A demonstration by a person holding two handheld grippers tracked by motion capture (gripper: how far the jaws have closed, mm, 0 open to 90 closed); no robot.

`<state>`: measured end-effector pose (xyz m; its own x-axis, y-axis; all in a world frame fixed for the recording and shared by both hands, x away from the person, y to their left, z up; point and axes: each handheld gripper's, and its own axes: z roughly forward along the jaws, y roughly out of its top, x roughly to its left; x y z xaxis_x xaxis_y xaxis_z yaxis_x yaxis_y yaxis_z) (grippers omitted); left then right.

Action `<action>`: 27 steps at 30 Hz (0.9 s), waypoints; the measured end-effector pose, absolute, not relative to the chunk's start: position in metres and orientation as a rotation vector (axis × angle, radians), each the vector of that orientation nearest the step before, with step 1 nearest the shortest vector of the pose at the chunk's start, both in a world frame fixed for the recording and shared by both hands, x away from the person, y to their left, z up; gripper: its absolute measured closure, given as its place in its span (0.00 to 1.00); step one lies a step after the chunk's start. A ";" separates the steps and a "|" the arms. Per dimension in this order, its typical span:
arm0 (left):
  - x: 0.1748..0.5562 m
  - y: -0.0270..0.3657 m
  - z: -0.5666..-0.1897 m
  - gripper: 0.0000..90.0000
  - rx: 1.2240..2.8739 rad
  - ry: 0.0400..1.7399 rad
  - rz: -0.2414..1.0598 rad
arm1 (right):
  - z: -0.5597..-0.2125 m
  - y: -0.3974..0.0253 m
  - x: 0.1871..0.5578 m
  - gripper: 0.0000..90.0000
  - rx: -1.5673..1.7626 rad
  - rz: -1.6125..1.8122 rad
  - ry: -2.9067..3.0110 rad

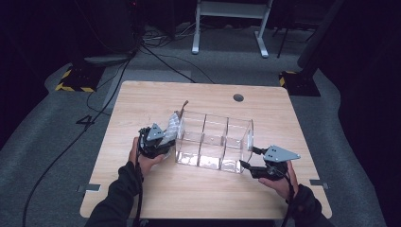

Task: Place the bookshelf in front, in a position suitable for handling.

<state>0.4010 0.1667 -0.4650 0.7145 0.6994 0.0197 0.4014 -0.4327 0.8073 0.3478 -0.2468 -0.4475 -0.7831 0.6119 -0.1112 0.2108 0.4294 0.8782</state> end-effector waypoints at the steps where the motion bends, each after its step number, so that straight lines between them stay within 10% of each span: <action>1: 0.400 0.167 -0.466 0.76 2.090 0.841 0.459 | -0.448 -0.247 0.348 0.40 0.698 1.305 2.271; 27: 0.355 0.183 -0.425 0.75 1.993 0.728 0.512 | -0.449 -0.247 0.349 0.42 0.727 1.300 2.265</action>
